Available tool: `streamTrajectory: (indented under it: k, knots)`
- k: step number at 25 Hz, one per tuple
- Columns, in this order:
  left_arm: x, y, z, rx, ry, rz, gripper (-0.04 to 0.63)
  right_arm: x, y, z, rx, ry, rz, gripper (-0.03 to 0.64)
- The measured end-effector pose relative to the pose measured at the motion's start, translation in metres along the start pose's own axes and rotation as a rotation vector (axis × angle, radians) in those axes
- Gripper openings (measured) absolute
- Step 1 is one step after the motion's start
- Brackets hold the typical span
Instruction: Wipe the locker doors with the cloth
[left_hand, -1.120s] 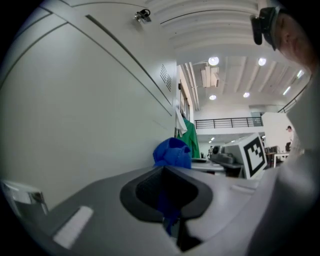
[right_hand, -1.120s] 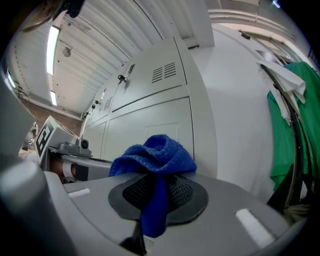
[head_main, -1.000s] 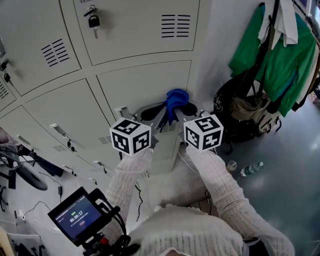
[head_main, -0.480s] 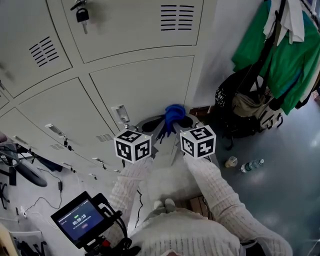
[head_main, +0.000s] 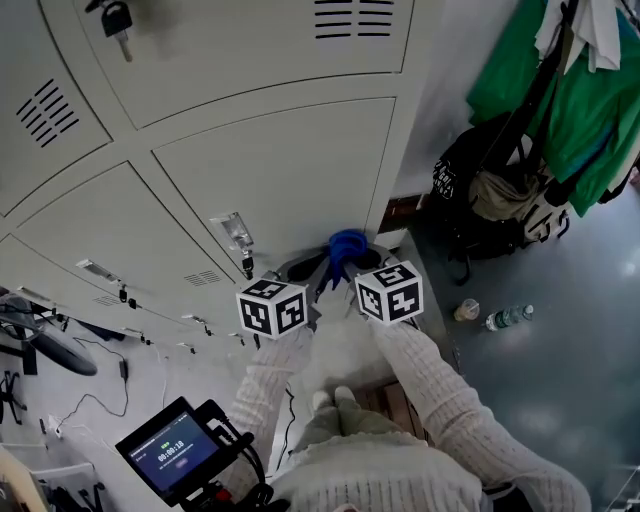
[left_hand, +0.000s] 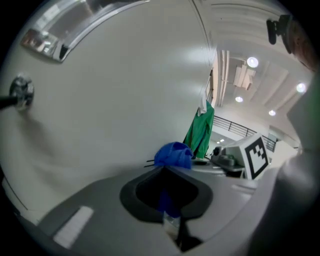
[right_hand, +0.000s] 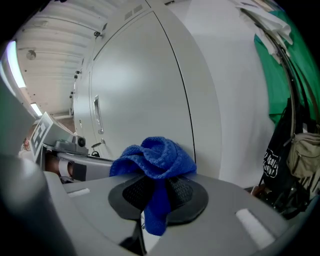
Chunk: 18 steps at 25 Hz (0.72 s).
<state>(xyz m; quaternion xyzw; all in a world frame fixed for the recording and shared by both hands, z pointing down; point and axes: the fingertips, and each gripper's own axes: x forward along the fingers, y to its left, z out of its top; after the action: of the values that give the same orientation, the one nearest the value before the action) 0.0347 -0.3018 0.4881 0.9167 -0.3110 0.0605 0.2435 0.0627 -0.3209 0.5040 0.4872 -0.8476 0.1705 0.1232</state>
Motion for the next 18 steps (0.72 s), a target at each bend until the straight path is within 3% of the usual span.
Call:
streamTrajectory:
  k: [4,18]
  knots:
    - [0.006,0.010,-0.015,-0.064,0.005,0.011,0.007,0.007,-0.003,-0.017,-0.005,0.041,-0.002,0.054]
    - [0.014,0.025,-0.052,-0.147,0.050,0.041,0.006,0.024,-0.009,-0.054,0.011,0.142,-0.010,0.055]
